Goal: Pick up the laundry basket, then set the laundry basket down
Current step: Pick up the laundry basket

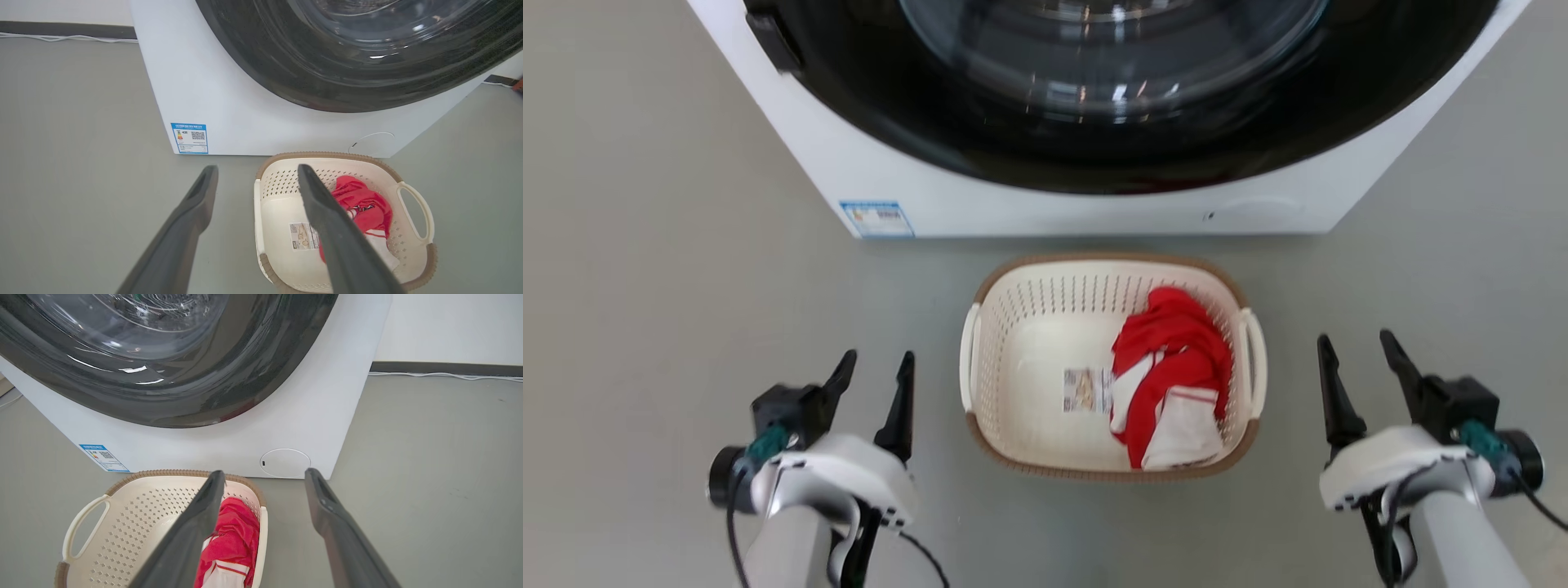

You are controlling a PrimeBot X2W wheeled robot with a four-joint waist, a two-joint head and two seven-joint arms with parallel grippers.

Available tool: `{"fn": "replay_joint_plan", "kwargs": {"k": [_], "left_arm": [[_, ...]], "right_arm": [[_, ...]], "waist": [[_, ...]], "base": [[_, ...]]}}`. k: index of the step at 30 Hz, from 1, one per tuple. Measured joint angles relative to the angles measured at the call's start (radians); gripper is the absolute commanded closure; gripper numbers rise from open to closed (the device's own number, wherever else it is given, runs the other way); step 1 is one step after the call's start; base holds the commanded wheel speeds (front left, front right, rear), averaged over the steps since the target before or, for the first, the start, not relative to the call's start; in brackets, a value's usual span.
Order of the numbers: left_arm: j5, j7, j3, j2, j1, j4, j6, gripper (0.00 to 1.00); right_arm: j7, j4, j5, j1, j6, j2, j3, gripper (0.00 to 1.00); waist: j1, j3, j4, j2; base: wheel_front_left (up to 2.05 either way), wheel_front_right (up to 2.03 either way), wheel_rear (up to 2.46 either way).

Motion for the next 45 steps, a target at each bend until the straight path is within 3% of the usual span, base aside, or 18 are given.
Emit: {"fn": "replay_joint_plan", "kwargs": {"k": [17, 45], "left_arm": [[-0.112, -0.001, -0.078, -0.008, -0.305, 0.283, 0.0, 0.0], [-0.18, -0.001, -0.204, -0.012, -0.451, 0.307, 0.0, 0.0]], "right_arm": [[-0.002, 0.207, -0.081, -0.262, 0.0, -0.004, -0.079, 0.0], [-0.002, 0.268, -0.102, -0.377, 0.0, -0.008, -0.08, 0.0]], "waist": [[0.0, 0.235, 0.026, 0.0], [0.0, 0.442, 0.043, 0.0]], "base": [[0.0, 0.0, 0.0], [0.0, 0.0, 0.0]]}}
